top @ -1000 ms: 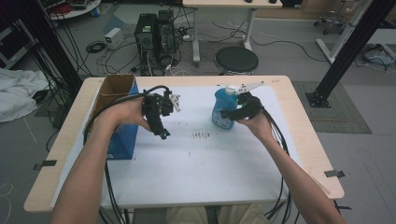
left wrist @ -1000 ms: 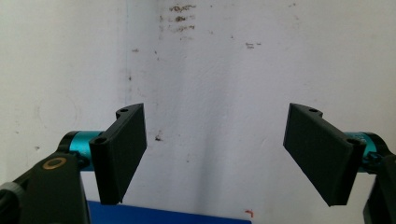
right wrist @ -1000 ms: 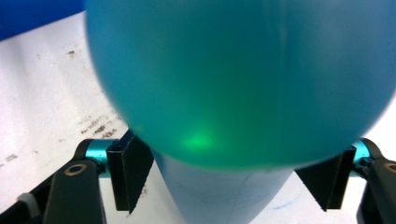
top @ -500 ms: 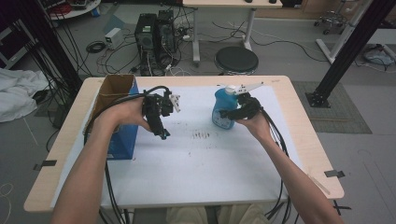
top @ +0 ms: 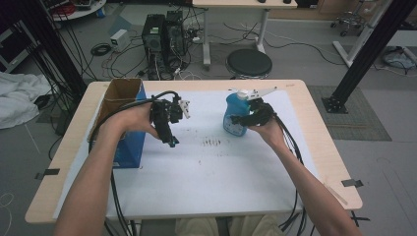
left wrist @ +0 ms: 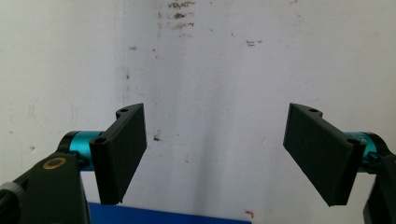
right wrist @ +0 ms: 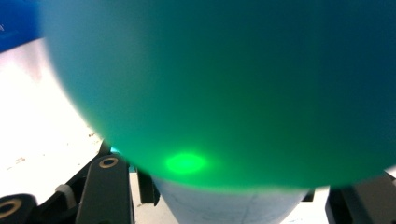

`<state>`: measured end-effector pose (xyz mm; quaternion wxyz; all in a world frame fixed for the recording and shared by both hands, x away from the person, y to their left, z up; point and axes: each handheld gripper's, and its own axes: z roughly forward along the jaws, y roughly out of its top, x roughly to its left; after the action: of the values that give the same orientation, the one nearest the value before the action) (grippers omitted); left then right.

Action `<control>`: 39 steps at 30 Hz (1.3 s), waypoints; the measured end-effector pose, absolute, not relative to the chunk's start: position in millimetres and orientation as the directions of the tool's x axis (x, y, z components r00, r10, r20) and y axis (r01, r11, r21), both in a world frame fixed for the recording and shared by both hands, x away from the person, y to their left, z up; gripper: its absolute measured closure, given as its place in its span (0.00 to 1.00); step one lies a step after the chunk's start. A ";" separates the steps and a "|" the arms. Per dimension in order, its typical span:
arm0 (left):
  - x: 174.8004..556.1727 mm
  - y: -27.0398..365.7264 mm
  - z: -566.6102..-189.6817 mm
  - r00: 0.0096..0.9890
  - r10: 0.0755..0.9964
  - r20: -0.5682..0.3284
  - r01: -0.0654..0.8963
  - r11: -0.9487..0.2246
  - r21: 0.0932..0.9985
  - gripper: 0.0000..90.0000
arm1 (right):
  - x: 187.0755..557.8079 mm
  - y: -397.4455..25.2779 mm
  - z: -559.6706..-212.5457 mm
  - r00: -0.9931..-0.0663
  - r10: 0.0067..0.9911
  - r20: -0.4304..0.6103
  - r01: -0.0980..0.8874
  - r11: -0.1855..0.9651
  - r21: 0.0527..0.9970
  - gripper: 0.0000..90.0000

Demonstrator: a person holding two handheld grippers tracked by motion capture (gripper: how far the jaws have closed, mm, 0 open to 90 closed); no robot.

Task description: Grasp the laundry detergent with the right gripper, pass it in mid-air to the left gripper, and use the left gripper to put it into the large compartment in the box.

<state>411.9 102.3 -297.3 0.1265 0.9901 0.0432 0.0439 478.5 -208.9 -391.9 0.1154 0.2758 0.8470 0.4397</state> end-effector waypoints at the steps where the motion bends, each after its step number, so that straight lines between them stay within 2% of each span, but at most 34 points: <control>1: 411.8 102.1 -297.4 0.992 0.099 0.076 0.076 -0.964 0.256 0.24 | 478.9 -209.0 -392.5 -0.823 0.567 0.042 0.360 0.464 0.810 0.47; 16: 411.2 102.4 -294.4 0.989 0.114 0.089 0.087 -0.961 0.263 0.24 | 478.9 -209.6 -392.0 -0.829 0.559 0.024 0.339 0.467 0.817 0.53; 18: 410.5 102.8 -292.9 0.987 0.112 0.112 0.079 -0.961 0.265 0.24 | 479.6 -210.5 -392.3 -0.833 0.553 0.024 0.333 0.466 0.819 0.53; 26: 405.4 102.0 -278.7 0.982 0.129 0.135 0.079 -0.943 0.323 0.24 | 473.0 -209.0 -386.0 -0.855 0.519 -0.017 0.291 0.507 0.811 0.54; 33: 395.6 91.5 -251.4 0.986 0.114 0.125 0.056 -0.918 0.393 0.24 | 445.5 -200.7 -359.8 -0.933 0.357 -0.037 0.174 0.540 0.823 0.53; 39: 388.7 72.7 -219.9 0.988 0.077 0.136 0.013 -0.909 0.417 0.24 | 422.0 -190.5 -343.9 -0.973 0.230 -0.028 0.106 0.549 0.829 0.53</control>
<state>388.7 72.7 -219.9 0.2125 0.9740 0.0232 0.0751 422.0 -190.5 -343.9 0.0668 0.0957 0.8774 0.4653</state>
